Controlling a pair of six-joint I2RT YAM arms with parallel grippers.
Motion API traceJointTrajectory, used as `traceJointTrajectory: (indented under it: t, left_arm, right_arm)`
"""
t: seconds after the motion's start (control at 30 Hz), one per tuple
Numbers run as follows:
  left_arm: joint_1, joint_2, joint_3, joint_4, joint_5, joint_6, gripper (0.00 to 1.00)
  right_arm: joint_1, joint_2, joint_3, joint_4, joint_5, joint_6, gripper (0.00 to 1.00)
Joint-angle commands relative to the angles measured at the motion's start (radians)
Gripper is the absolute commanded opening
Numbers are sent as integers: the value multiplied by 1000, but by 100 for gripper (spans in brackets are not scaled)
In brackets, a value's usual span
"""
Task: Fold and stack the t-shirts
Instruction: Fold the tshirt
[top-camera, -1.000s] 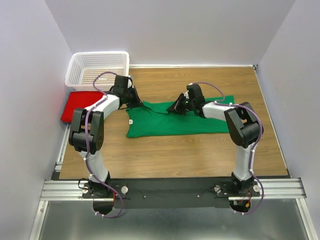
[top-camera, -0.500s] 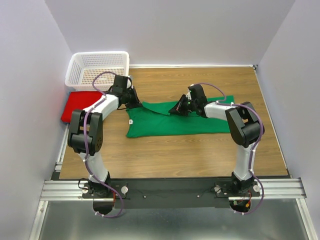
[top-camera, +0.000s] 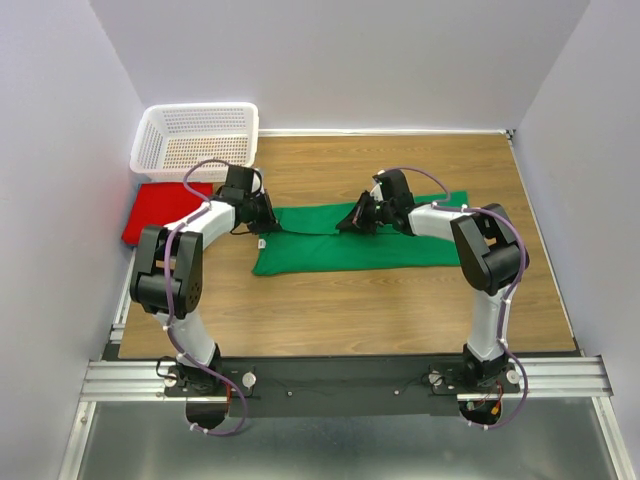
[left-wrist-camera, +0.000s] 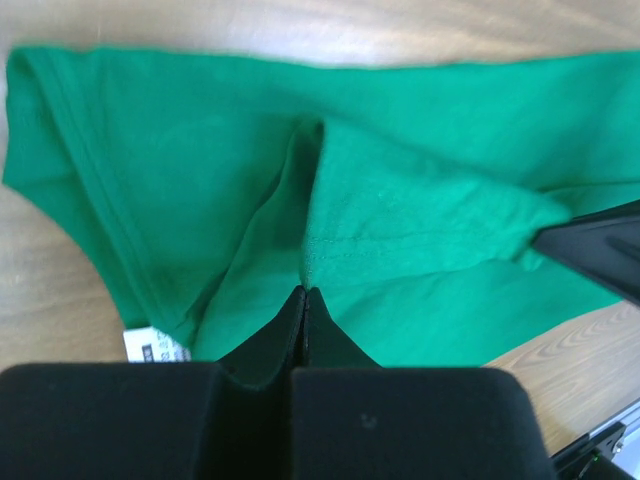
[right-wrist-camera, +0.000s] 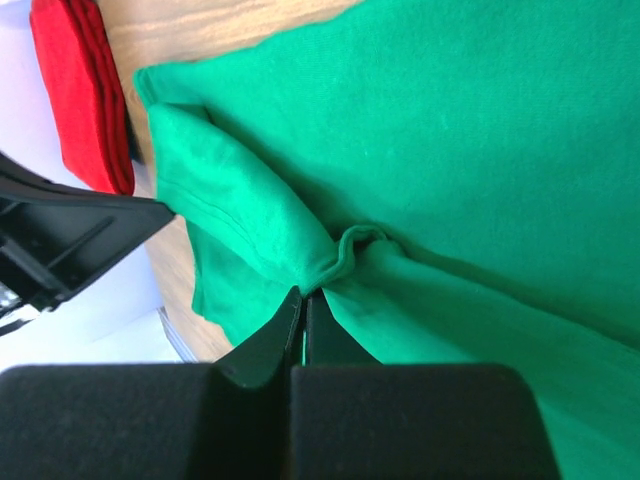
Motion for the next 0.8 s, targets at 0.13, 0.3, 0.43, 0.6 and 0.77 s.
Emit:
traceJointTrajectory:
  t: [0.13, 0.3, 0.43, 0.6, 0.77]
  left_arm:
    - [6, -20, -49, 37, -34, 13, 0]
    - [5, -11, -51, 34, -52, 22, 1]
    - [5, -42, -48, 17, -93, 33, 20]
    - [3, -132, -46, -28, -170, 45, 53]
    - [-33, -246, -80, -90, -290, 43, 53]
  right_arm:
    - [0, 30, -7, -39, -59, -33, 6]
    - [0, 27, -4, -58, -76, -50, 22]
    - [-2, -29, 8, -171, 11, -146, 34]
    - [-2, -149, 18, -335, 173, -300, 41]
    - [-3, -237, 5, -457, 379, -423, 42]
